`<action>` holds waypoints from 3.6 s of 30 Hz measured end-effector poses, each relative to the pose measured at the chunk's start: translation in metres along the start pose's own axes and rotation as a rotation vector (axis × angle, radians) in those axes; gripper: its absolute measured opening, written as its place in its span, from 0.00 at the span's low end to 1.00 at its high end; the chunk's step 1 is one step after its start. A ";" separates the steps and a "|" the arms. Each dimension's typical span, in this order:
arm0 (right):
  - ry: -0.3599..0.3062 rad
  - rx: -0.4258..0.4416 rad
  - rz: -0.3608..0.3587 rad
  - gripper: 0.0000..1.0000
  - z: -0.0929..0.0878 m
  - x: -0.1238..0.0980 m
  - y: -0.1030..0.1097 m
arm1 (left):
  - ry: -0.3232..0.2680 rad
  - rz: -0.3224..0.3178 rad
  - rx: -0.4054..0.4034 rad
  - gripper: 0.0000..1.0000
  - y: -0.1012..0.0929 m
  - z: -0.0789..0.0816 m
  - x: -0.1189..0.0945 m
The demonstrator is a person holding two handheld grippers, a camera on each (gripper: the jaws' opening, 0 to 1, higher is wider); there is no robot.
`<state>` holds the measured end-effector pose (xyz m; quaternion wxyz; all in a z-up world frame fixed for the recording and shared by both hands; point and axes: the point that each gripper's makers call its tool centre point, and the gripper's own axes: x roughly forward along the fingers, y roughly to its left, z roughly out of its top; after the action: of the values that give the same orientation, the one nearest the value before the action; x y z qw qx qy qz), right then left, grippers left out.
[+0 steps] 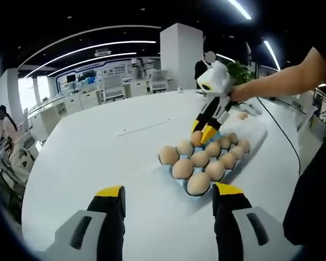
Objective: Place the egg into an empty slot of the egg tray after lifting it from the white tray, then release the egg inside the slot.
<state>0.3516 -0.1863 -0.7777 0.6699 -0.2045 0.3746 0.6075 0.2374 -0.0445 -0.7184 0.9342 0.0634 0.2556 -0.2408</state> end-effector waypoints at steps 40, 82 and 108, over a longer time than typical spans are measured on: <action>-0.062 -0.135 -0.029 0.27 -0.008 -0.015 -0.003 | 0.001 0.001 0.023 0.64 -0.004 0.009 0.001; 0.051 0.116 -0.409 0.25 -0.183 -0.175 -0.062 | 0.006 -0.025 0.044 0.64 -0.019 0.012 0.011; 0.249 0.156 -0.444 0.25 -0.238 -0.207 -0.090 | 0.029 -0.014 0.042 0.62 -0.024 0.008 0.006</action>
<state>0.3828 -0.5122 -0.7902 0.7493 -0.3027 0.4457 0.3850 0.2344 -0.0701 -0.7142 0.9271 0.0846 0.2647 -0.2517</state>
